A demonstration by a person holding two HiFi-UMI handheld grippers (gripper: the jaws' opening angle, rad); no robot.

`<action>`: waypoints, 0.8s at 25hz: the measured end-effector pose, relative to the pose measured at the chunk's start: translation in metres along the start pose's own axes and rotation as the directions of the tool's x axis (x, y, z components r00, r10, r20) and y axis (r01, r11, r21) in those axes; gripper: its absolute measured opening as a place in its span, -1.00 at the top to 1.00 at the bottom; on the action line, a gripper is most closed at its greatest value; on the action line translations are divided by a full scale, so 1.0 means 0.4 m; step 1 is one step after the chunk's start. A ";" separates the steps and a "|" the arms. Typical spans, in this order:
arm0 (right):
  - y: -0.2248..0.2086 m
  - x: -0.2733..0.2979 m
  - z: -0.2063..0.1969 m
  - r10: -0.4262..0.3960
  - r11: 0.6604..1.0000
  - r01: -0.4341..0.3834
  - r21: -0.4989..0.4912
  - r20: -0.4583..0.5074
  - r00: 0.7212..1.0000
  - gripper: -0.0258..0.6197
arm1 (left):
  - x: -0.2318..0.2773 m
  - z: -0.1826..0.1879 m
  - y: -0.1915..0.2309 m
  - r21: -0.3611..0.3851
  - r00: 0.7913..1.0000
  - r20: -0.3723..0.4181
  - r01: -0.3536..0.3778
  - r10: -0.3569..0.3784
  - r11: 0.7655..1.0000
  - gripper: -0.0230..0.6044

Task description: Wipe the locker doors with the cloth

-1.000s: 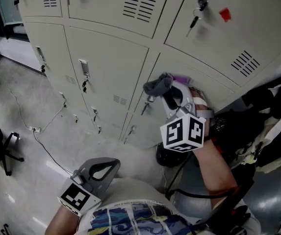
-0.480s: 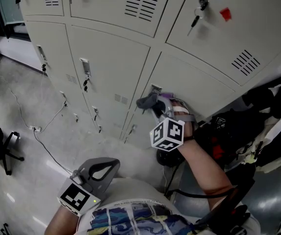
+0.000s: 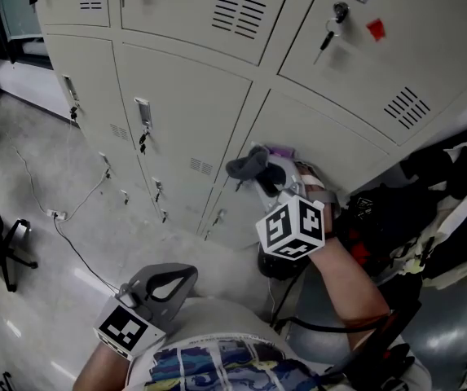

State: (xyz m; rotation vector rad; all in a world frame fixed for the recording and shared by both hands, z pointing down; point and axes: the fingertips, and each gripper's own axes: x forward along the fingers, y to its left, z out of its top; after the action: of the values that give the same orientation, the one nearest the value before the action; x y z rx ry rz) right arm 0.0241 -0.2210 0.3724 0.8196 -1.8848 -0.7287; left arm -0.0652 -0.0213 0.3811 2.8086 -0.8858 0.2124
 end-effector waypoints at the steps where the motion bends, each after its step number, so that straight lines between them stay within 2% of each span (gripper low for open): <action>1: -0.037 -0.028 0.027 -0.039 0.999 0.039 -0.009 0.022 0.999 0.58 | 0.001 0.000 -0.001 0.000 1.000 0.001 0.002 -0.002 1.000 0.92; 6: -0.215 -0.152 0.138 -0.242 0.968 0.247 -0.049 0.092 0.966 0.58 | 0.007 0.010 -0.006 0.004 1.000 0.014 0.011 -0.011 1.000 0.92; 9: -0.283 -0.166 0.168 -0.313 0.945 0.321 -0.065 0.104 0.944 0.58 | 0.006 0.010 -0.006 0.003 1.000 0.015 0.012 -0.012 1.000 0.92; 13: -0.267 -0.103 0.143 -0.302 0.944 0.310 -0.116 0.077 0.950 0.58 | 0.008 0.007 -0.011 -0.001 1.000 0.017 0.011 -0.011 1.000 0.92; 20: -0.130 0.005 0.066 -0.182 0.975 0.183 -0.126 0.019 0.983 0.58 | 0.003 -0.007 0.002 -0.019 1.000 0.022 -0.005 0.006 1.000 0.92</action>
State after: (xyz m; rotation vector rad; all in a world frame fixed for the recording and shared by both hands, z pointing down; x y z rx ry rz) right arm 0.0117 -0.2501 0.3235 0.9175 -1.7652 -0.9565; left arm -0.0649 -0.0219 0.3839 2.7966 -0.8957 0.1736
